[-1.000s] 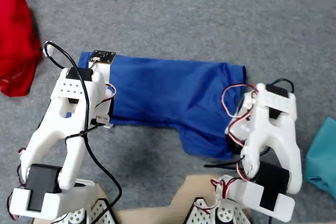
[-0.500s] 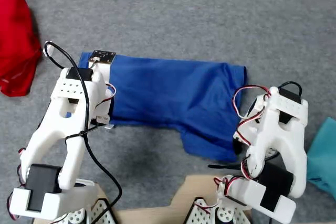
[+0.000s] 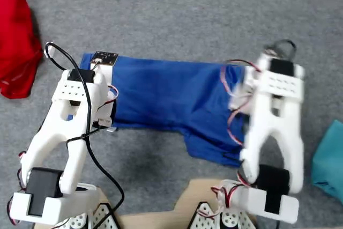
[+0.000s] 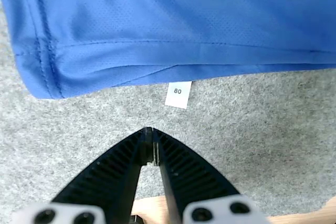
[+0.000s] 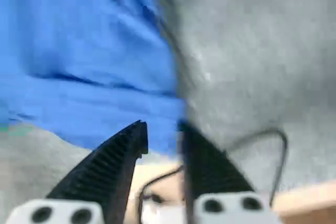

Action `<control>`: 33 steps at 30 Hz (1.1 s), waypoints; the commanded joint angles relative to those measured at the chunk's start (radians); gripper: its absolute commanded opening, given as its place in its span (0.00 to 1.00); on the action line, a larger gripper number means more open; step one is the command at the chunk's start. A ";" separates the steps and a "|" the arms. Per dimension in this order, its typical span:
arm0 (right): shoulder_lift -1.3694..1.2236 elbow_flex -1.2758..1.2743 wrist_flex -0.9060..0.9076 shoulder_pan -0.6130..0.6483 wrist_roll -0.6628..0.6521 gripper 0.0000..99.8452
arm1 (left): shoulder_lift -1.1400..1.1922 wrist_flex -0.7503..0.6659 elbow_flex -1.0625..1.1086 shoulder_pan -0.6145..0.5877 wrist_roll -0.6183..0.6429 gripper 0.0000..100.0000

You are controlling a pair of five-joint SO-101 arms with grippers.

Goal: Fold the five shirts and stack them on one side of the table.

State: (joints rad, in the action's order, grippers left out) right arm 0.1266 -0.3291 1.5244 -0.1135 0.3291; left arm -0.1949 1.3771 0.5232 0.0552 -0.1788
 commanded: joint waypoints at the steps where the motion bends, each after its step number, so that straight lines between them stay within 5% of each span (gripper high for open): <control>1: -0.070 0.085 -0.135 0.142 0.104 0.03 | -0.038 -0.009 -0.008 0.008 -0.003 0.02; 9: -0.455 0.249 -0.265 0.202 0.222 0.03 | -0.038 -0.034 -0.009 0.003 0.003 0.02; 18: -0.702 0.478 -0.015 0.203 0.212 0.01 | -0.038 -0.046 -0.009 0.009 -0.003 0.02; 33: -0.723 0.529 0.181 0.205 0.209 0.01 | -0.036 -0.078 -0.025 0.009 -0.032 0.02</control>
State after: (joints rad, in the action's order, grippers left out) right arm -0.5992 0.1603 1.6824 0.0752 0.5378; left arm -0.1949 1.3326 0.5232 0.0552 -0.2156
